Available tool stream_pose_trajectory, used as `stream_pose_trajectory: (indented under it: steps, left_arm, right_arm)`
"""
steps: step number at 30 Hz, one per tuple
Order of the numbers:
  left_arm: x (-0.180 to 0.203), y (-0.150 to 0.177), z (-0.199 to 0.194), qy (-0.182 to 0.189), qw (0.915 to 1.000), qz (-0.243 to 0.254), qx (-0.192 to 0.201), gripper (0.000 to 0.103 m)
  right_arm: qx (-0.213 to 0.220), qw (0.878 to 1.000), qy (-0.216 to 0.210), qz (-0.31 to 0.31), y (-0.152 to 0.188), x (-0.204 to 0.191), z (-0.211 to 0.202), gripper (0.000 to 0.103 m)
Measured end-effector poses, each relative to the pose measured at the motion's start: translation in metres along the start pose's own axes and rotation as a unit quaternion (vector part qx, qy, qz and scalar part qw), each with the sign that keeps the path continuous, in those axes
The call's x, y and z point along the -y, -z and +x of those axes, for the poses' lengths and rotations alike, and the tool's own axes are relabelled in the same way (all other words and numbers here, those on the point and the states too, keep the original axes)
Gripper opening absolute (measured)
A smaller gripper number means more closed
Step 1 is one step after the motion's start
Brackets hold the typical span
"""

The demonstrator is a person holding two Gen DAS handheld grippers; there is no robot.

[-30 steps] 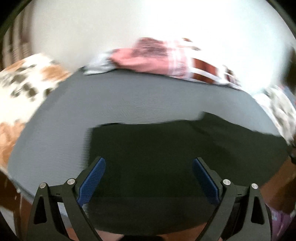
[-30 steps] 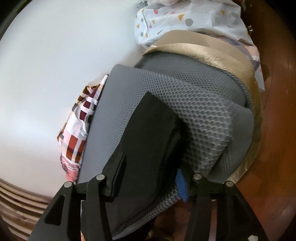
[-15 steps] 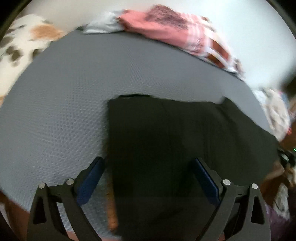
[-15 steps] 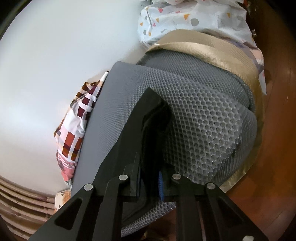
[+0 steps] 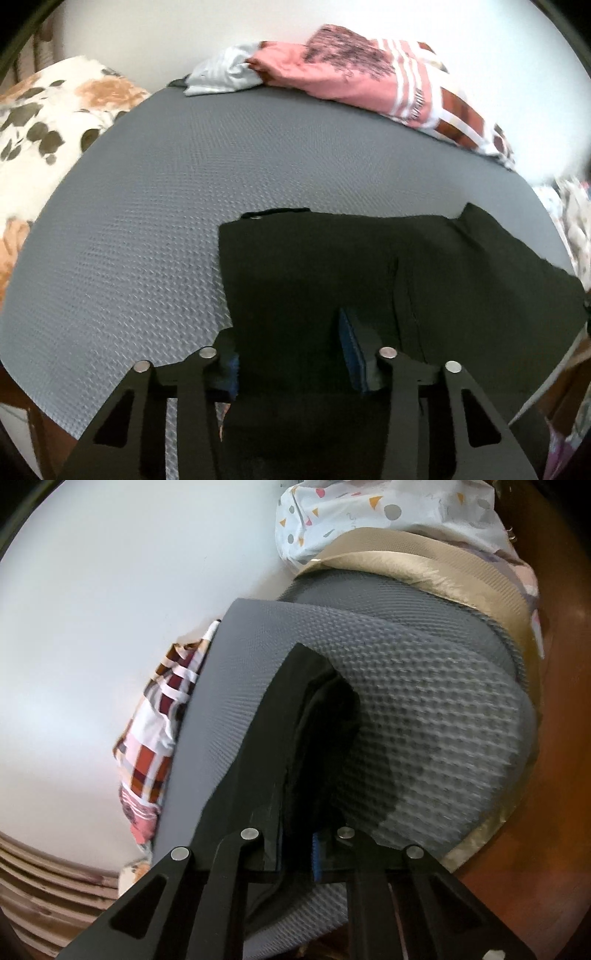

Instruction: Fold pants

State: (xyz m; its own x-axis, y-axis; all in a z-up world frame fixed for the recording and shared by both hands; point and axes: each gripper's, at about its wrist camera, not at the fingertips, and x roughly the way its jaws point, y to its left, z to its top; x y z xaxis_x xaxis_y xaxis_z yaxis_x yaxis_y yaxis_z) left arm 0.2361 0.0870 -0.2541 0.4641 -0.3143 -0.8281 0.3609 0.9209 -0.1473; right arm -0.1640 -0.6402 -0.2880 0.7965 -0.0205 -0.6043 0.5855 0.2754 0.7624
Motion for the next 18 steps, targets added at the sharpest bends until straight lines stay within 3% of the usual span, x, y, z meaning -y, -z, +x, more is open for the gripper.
stream_pose_trajectory:
  steps: [4,7,12,15,17,18]
  left_arm:
    - [-0.006,-0.015,0.001,-0.033,0.9994,0.007,0.007,0.037]
    - [-0.023,-0.021,-0.004,-0.04,0.9988,-0.018,0.022,0.034]
    - [-0.001,-0.007,-0.01,-0.09,0.9941,0.051,0.032,0.034]
    - [0.0,-0.005,-0.026,-0.108,0.9922,0.044,0.045,0.034]
    - [0.003,-0.005,-0.046,-0.094,0.9923,0.03,0.074,0.042]
    - [0.004,-0.005,-0.053,-0.087,0.9923,0.025,0.084,0.06]
  right_arm:
    - [-0.003,1.0,-0.02,-0.003,-0.001,-0.015,0.017,0.011]
    - [-0.006,1.0,-0.027,-0.009,-0.003,-0.023,0.028,0.011]
    - [-0.011,0.999,-0.032,0.003,0.0,-0.008,0.033,0.008]
    - [-0.016,0.999,-0.04,0.003,-0.002,-0.008,0.032,0.013]
    - [-0.02,0.999,-0.037,0.005,-0.004,-0.011,0.034,0.016]
    - [-0.022,0.999,-0.035,0.01,-0.005,-0.012,0.036,0.017]
